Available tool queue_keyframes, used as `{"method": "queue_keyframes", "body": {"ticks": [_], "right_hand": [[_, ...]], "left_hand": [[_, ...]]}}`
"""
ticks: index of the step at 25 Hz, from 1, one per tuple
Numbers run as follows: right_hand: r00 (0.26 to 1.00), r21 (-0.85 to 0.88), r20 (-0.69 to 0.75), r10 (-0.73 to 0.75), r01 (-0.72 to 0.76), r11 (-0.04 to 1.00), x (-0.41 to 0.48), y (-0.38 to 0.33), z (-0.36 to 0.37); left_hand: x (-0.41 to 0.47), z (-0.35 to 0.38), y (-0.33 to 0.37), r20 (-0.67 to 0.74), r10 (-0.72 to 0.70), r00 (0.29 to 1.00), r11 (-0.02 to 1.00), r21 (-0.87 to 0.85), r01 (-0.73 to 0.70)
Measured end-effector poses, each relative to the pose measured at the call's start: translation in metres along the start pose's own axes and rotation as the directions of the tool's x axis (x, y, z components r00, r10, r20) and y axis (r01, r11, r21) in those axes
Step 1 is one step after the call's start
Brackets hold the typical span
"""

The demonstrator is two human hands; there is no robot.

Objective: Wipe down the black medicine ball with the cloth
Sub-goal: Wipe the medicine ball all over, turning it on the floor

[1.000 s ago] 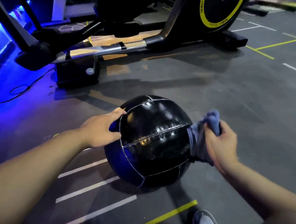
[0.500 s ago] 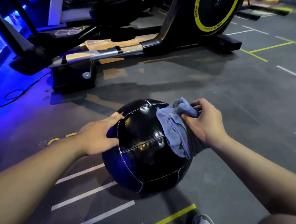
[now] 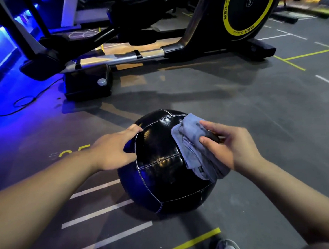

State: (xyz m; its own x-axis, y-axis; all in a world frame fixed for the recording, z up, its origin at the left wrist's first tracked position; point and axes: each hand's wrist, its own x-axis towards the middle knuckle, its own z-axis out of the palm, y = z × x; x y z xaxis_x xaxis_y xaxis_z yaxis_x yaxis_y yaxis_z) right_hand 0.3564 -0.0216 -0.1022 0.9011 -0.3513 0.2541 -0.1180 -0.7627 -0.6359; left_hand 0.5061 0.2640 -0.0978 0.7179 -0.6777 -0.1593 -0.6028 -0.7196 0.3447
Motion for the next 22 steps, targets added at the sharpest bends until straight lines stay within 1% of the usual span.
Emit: {"method": "queue_keyframes", "body": {"ticks": [1, 2, 3, 5, 6, 7, 8, 9, 11, 12, 13, 14, 15, 16, 17, 18, 19, 20, 21, 22], "right_hand": [[0.994, -0.053, -0.105, 0.002, -0.008, 0.999, -0.002, 0.000, 0.004], [0.985, -0.114, -0.169, -0.041, 0.021, 0.993, -0.005, 0.003, 0.010], [0.979, -0.117, -0.187, -0.080, 0.059, 0.991, -0.007, 0.003, 0.017], [0.991, -0.025, -0.107, -0.078, 0.076, 0.997, -0.015, -0.009, 0.032], [0.993, -0.054, -0.069, -0.094, 0.090, 0.994, -0.022, -0.015, 0.041], [0.988, -0.159, -0.045, -0.148, 0.139, 0.977, -0.029, -0.023, 0.051], [0.972, -0.280, -0.012, -0.235, 0.222, 0.934, -0.033, -0.028, 0.057], [0.947, -0.365, 0.047, -0.319, 0.313, 0.877, -0.032, -0.032, 0.062], [0.876, -0.425, 0.156, -0.457, 0.477, 0.769, -0.028, -0.041, 0.066], [0.806, -0.427, 0.211, -0.554, 0.585, 0.689, -0.027, -0.044, 0.069], [0.691, -0.420, 0.284, -0.665, 0.713, 0.562, -0.028, -0.048, 0.073], [0.538, -0.393, 0.363, -0.761, 0.828, 0.399, -0.033, -0.049, 0.078], [0.389, -0.350, 0.445, -0.806, 0.905, 0.243, -0.039, -0.053, 0.081], [0.291, -0.316, 0.513, -0.808, 0.939, 0.138, -0.043, -0.054, 0.081], [0.277, -0.315, 0.531, -0.801, 0.942, 0.116, -0.043, -0.058, 0.078], [0.336, -0.343, 0.502, -0.797, 0.923, 0.174, -0.036, -0.058, 0.074], [0.457, -0.389, 0.445, -0.770, 0.873, 0.293, -0.025, -0.058, 0.070], [0.594, -0.433, 0.357, -0.721, 0.789, 0.435, -0.012, -0.057, 0.067], [0.703, -0.432, 0.264, -0.661, 0.699, 0.570, 0.004, -0.057, 0.063], [0.783, -0.388, 0.177, -0.596, 0.612, 0.689, 0.021, -0.055, 0.060]], "left_hand": [[0.000, 0.000, 0.002, -0.002, -0.008, 1.000, 1.000, 0.004, 0.008], [-0.001, 0.000, 0.003, -0.004, -0.015, 1.000, 1.000, 0.006, 0.015], [0.000, 0.000, 0.005, -0.005, -0.017, 1.000, 1.000, 0.004, 0.017], [0.002, 0.001, 0.008, 0.003, -0.004, 1.000, 1.000, -0.014, 0.004], [0.003, 0.003, 0.009, 0.014, 0.006, 1.000, 1.000, -0.020, -0.005], [0.004, 0.004, 0.009, 0.028, 0.010, 1.000, 1.000, -0.025, -0.009], [0.004, 0.005, 0.009, 0.040, 0.005, 0.999, 1.000, -0.030, -0.004], [0.004, 0.005, 0.007, 0.045, -0.005, 0.999, 0.999, -0.036, 0.006], [0.003, 0.002, 0.003, 0.044, -0.026, 0.999, 0.999, -0.043, 0.028], [0.003, 0.001, 0.002, 0.039, -0.029, 0.999, 0.998, -0.047, 0.031], [0.002, 0.001, 0.002, 0.033, -0.027, 0.999, 0.998, -0.055, 0.029], [0.000, 0.001, 0.003, 0.026, -0.015, 1.000, 0.997, -0.070, 0.017], [0.000, 0.002, 0.004, 0.023, 0.000, 1.000, 0.997, -0.083, 0.002], [-0.001, 0.003, 0.006, 0.022, 0.016, 1.000, 0.996, -0.091, -0.014], [-0.001, 0.003, 0.008, 0.022, 0.027, 0.999, 0.996, -0.087, -0.025], [0.001, 0.003, 0.008, 0.023, 0.034, 0.999, 0.997, -0.073, -0.032], [0.002, 0.001, 0.008, 0.025, 0.032, 0.999, 0.998, -0.050, -0.031], [0.003, 0.000, 0.007, 0.026, 0.030, 0.999, 0.999, -0.022, -0.029], [0.003, -0.001, 0.007, 0.028, 0.033, 0.999, 0.999, 0.000, -0.033], [0.004, -0.002, 0.007, 0.035, 0.036, 0.999, 0.999, 0.009, -0.037]]}}
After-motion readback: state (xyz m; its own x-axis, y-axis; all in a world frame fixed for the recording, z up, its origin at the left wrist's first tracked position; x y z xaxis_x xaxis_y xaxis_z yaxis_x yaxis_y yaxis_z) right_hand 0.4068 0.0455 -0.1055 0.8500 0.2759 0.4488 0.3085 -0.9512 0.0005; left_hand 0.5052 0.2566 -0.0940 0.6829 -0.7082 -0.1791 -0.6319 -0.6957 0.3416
